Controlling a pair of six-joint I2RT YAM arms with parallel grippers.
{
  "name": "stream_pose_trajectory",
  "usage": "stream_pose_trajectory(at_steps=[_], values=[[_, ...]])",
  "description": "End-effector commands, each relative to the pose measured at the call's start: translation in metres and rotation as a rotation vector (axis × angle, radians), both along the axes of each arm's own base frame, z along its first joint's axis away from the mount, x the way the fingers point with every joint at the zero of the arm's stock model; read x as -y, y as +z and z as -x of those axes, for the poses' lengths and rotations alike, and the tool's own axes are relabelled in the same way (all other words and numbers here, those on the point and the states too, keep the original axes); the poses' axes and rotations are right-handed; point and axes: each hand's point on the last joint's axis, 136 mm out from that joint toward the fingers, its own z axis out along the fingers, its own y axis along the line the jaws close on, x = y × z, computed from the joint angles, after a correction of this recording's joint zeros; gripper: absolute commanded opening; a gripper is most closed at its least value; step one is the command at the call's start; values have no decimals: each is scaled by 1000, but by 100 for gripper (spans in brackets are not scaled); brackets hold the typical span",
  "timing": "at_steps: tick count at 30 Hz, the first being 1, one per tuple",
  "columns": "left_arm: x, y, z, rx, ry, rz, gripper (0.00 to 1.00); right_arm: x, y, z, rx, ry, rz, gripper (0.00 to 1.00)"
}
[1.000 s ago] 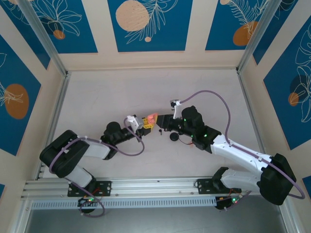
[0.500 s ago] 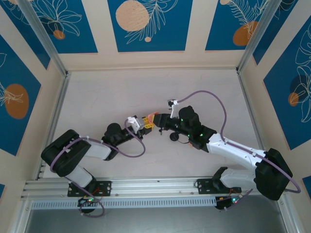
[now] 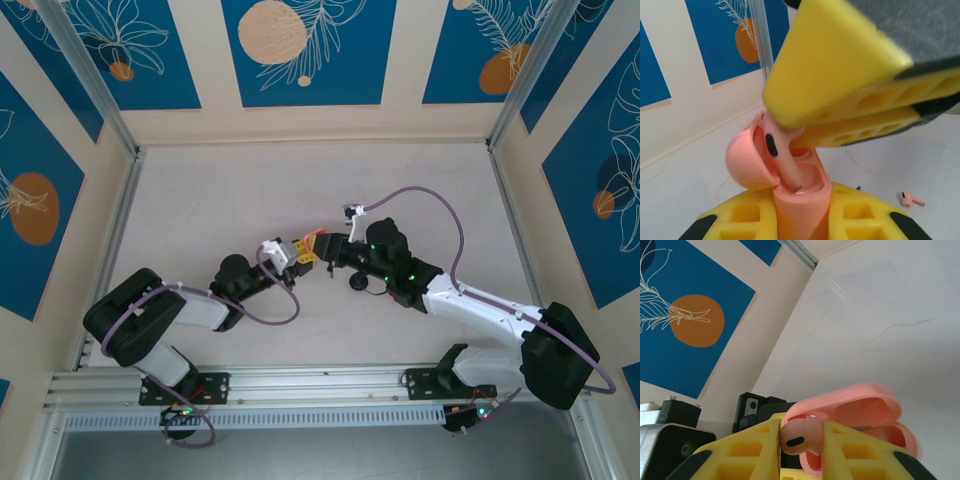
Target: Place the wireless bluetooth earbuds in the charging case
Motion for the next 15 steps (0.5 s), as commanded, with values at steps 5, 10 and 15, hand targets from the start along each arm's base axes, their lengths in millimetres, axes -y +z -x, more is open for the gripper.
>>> stream_pose_trajectory(at_steps=[5,10,15], values=[[-1,28,5,70,7,62,11,-6,-9,5,-29,20,-18,23],[-2,32,4,79,15,69,12,-5,-16,6,-51,18,-11,23],[-2,34,4,84,16,73,11,0,-25,4,-79,-15,15,26]])
